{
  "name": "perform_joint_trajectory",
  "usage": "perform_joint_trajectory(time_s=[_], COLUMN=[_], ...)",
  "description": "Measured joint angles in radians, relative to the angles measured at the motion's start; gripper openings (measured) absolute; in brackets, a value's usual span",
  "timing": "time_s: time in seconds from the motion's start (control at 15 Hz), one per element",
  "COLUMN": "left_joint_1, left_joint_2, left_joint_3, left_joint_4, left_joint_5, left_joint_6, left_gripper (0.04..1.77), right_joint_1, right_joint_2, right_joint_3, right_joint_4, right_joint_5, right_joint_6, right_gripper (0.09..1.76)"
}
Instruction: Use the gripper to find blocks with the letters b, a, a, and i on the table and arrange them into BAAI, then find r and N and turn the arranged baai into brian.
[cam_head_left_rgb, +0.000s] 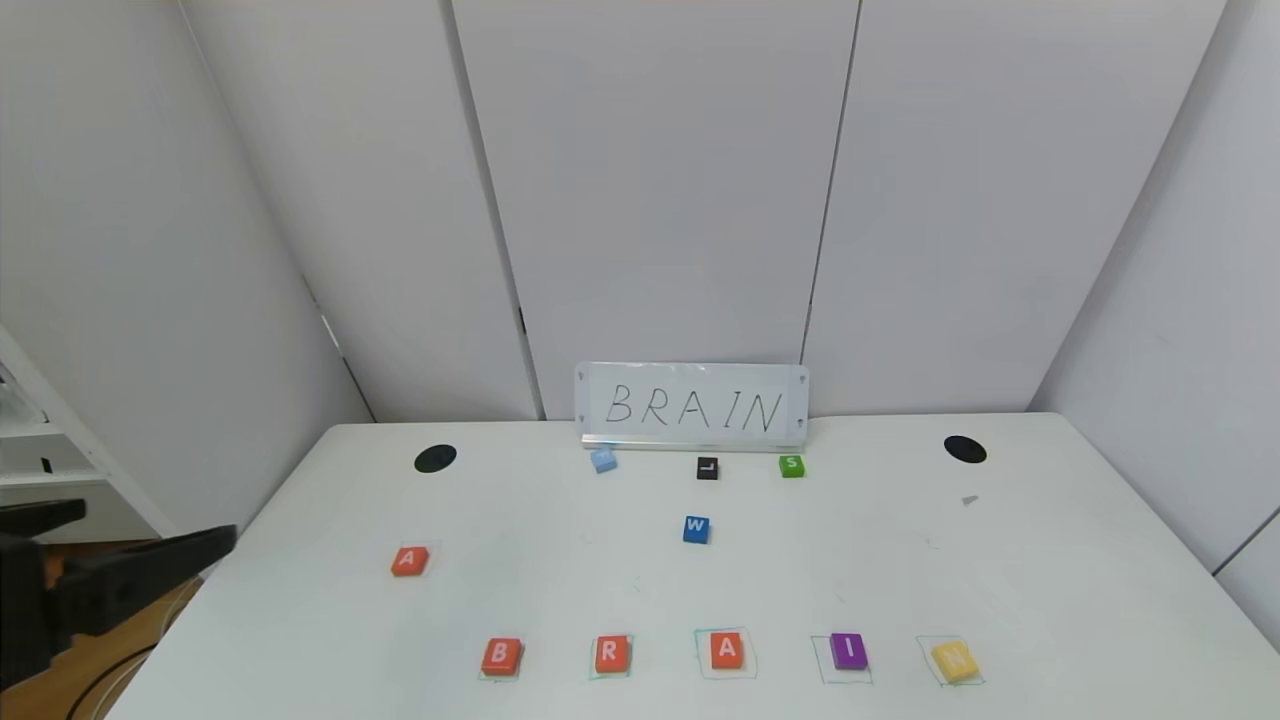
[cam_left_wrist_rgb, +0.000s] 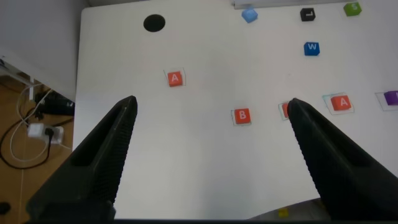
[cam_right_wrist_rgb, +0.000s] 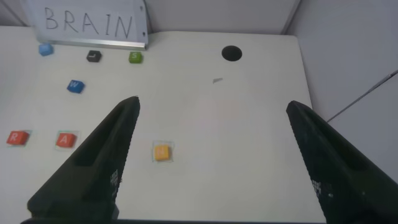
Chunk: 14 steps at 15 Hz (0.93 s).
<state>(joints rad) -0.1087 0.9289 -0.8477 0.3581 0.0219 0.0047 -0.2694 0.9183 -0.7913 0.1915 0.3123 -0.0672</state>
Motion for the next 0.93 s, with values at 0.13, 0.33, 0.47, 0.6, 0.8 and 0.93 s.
perform_joint_trajectory(time_s=[0.13,0.33,0.47,0.6,0.8,0.93], left_joint_1=[0.005,0.005,0.005,0.010,0.023,0.046], left_joint_2=[-0.129,-0.319,-0.430,-0.521,-0.613,-0.637], left_joint_3=[-0.001,-0.018,-0.046,-0.068,-0.083,-0.096], left_joint_4=[0.018,0.028,0.034,0.054,0.064,0.072], left_joint_5=[-0.002,-0.012,-0.024,-0.047,-0.031,-0.028], left_joint_6=[0.005,0.026,0.056,0.072,0.028,0.021], left_gripper=[1.72,1.72,1.72,1.72,1.72,1.72], right_joint_1=[0.026,0.149,0.216,0.244,0.257,0.261], right_joint_2=[-0.187,-0.433,-0.554,-0.656,-0.787,-0.861], right_joint_3=[-0.007,-0.073,-0.137,-0.166,-0.168,-0.150], right_joint_4=[0.100,0.306,0.406,0.430,0.435,0.437], right_joint_5=[0.048,0.080,0.085,0.086,0.056,0.012], right_joint_6=[-0.006,-0.013,-0.028,-0.045,-0.057,-0.059], right_gripper=[1.70,1.70,1.70,1.70,1.70,1.70])
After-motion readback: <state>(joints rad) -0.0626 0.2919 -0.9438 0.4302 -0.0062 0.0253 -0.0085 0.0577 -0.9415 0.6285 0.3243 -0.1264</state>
